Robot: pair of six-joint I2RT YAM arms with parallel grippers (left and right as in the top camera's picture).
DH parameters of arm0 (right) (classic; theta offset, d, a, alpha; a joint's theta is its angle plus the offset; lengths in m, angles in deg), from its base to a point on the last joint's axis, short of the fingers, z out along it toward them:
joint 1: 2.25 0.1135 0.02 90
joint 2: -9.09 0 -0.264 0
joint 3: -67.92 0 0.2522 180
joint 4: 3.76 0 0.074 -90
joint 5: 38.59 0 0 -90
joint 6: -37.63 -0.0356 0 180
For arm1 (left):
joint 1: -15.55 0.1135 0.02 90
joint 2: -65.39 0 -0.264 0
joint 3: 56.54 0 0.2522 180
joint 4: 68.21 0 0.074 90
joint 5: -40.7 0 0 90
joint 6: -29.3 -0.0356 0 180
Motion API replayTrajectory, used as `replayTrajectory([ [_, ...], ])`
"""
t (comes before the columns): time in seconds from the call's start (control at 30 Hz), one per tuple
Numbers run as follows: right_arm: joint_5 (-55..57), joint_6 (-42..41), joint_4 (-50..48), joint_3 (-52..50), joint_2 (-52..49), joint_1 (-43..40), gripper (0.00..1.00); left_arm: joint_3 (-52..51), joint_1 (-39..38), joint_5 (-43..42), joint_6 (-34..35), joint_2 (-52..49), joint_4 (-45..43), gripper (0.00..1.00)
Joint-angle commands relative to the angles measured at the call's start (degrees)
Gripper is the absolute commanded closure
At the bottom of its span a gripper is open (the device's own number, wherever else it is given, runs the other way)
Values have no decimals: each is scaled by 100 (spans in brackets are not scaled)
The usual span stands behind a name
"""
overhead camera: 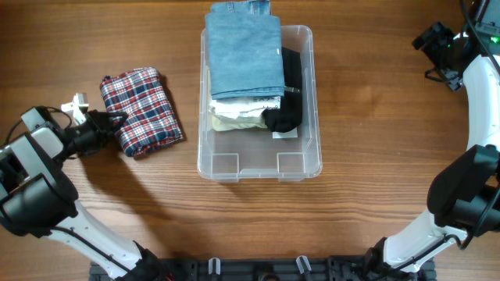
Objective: Pack container
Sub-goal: 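Lift the plaid cloth and carry it over the bin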
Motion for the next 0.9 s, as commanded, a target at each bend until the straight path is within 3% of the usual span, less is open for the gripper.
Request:
replayTrajectory([
  [0.0, -31, -81, -2, 11, -44, 24, 0, 667, 35, -905, 173, 190, 271, 96],
  [0.33, -31, -81, -2, 11, -44, 24, 0, 1082, -361, -2524, 354, 2247, 286, 96],
  [0.57, -31, -76, -2, 11, -44, 24, 0, 1082, -1797, -2485, 450, 3921, -92, 96],
  [0.87, -31, -76, -2, 11, -44, 24, 0, 1082, -3897, -1631, 461, 3901, -142, 96],
])
